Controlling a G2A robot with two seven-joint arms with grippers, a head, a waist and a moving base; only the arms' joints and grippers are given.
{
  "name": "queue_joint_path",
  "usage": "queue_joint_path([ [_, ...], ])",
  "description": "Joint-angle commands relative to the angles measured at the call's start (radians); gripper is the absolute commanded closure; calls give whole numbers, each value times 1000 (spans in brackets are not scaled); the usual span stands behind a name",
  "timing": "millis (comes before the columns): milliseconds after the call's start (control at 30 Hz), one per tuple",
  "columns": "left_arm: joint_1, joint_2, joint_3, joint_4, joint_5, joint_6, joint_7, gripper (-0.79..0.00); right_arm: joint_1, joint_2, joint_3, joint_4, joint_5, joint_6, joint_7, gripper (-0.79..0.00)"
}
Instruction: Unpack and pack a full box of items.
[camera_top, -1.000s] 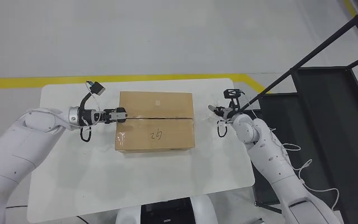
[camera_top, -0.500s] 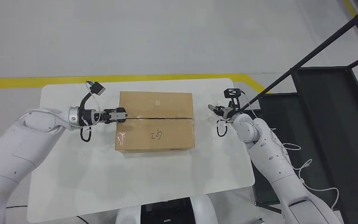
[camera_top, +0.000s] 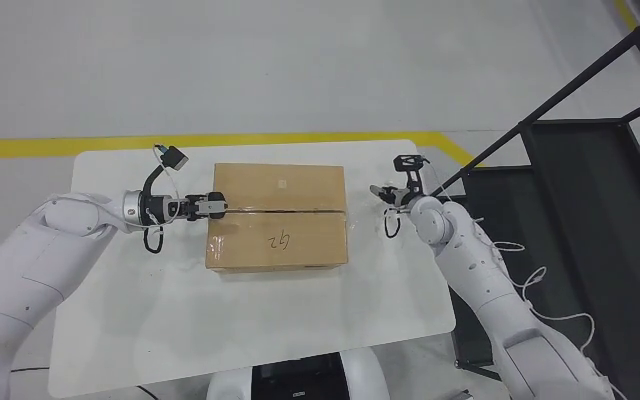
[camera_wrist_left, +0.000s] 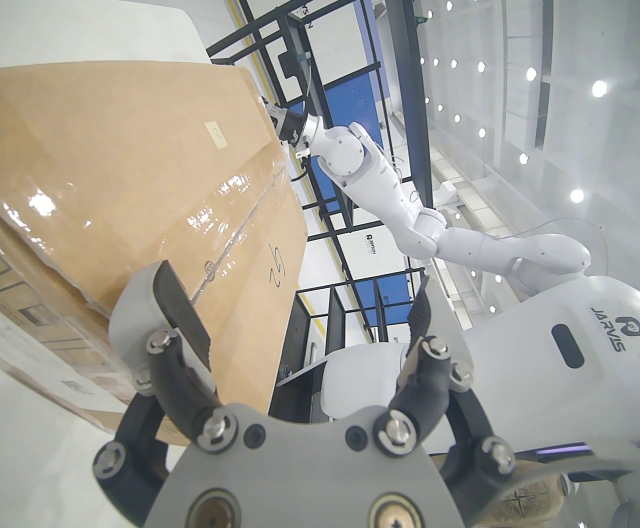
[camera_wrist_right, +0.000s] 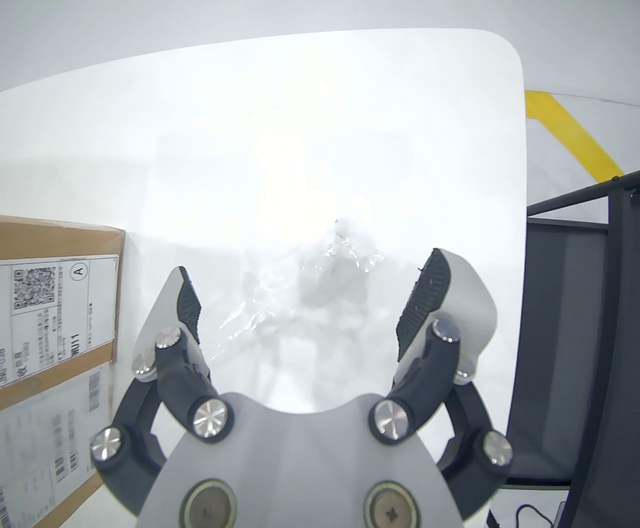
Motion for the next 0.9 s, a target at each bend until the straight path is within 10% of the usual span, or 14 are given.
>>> queue_joint_path([
  [0, 0, 0, 0, 0, 0, 0, 0, -785, 21, -9, -13, 42, 21, -2, -6, -785],
  [400, 0, 0, 0, 0, 0, 0, 0, -785, 133, -55, -78, 247, 53, -30, -73, -785],
  [533, 0, 0, 0, 0, 0, 0, 0, -785, 158, -67, -93, 287, 47, -18, -85, -557],
  [700, 0, 0, 0, 0, 0, 0, 0, -785, 178, -77, -104, 324, 35, -9, -98, -9],
  [867, 0, 0, 0, 0, 0, 0, 0, -785, 178, -79, -103, 323, 13, 1, -121, 0],
])
